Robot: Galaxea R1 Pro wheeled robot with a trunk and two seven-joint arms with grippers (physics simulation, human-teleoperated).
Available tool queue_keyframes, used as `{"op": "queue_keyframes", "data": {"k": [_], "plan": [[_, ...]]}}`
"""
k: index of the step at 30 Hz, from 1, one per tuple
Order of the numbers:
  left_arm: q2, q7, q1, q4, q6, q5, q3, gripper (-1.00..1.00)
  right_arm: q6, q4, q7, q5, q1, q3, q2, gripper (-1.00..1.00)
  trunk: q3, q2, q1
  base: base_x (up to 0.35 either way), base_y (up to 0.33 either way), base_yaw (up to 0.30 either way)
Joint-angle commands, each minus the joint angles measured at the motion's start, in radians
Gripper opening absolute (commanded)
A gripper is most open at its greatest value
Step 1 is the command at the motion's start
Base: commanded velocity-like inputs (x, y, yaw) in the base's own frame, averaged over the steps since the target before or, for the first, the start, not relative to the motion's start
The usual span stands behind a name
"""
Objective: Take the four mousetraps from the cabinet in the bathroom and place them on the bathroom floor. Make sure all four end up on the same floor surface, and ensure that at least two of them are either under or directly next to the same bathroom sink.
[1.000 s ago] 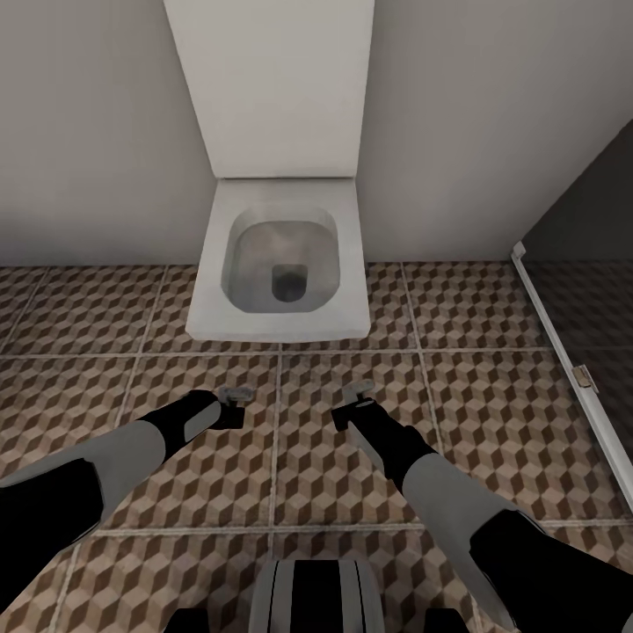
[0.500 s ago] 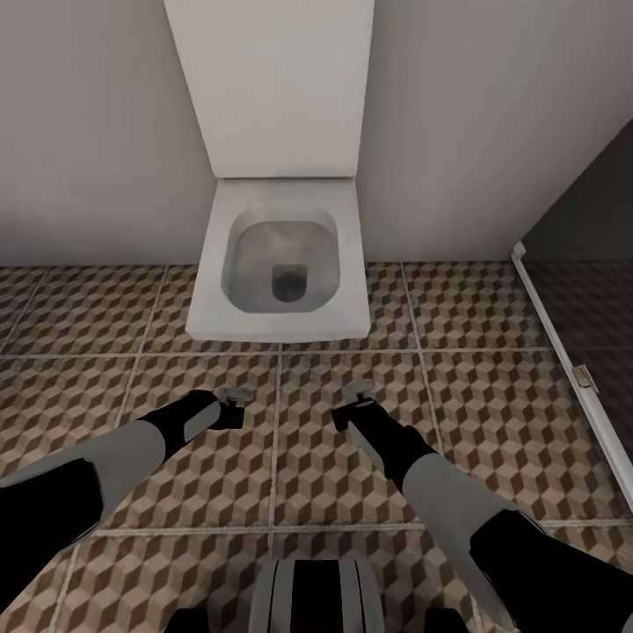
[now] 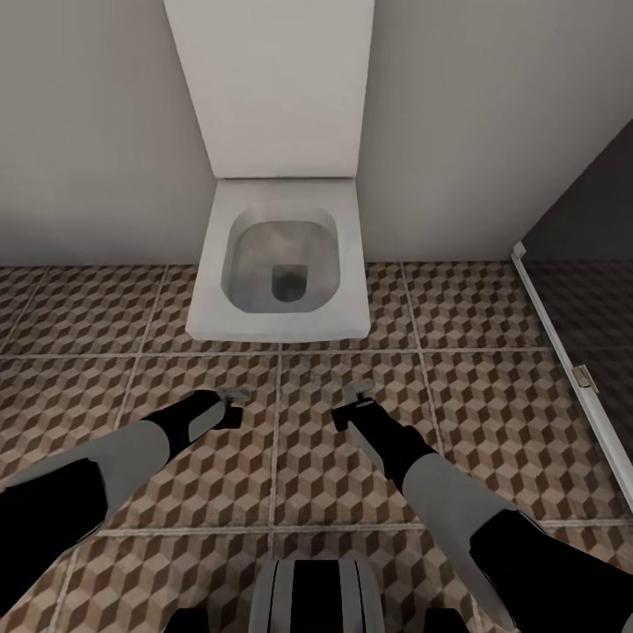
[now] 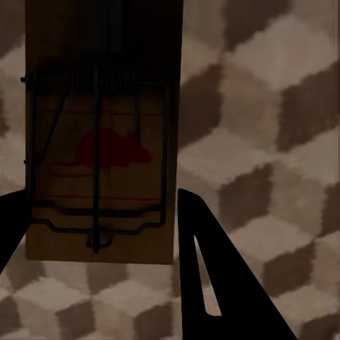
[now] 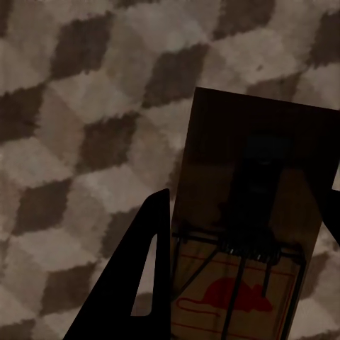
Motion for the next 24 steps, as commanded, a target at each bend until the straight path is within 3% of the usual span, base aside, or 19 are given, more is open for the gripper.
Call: {"op": "queue_keyframes", "data": {"k": [1, 23, 24], "plan": [[-0.001, 0.014, -0.001, -0.005, 0.003, 0.007, -0.006, -1.0, 0.003, 0.0, -0.009, -0.012, -0.001, 0.007, 0.0, -1.0, -0.001, 0.0, 0.0, 0.0, 0.0, 0.0], [-0.006, 0.016, -0.001, -0.005, 0.004, 0.007, -0.006, -1.0, 0.003, 0.0, -0.009, -0.011, -0.001, 0.006, 0.0, -1.0, -0.001, 0.0, 0.0, 0.0, 0.0, 0.0], [-0.006, 0.016, -0.001, -0.005, 0.004, 0.007, -0.006, 1.0, 0.003, 0.0, -0.009, -0.011, -0.001, 0.006, 0.0, -1.0, -0.001, 0.0, 0.0, 0.0, 0.0, 0.0]]}}
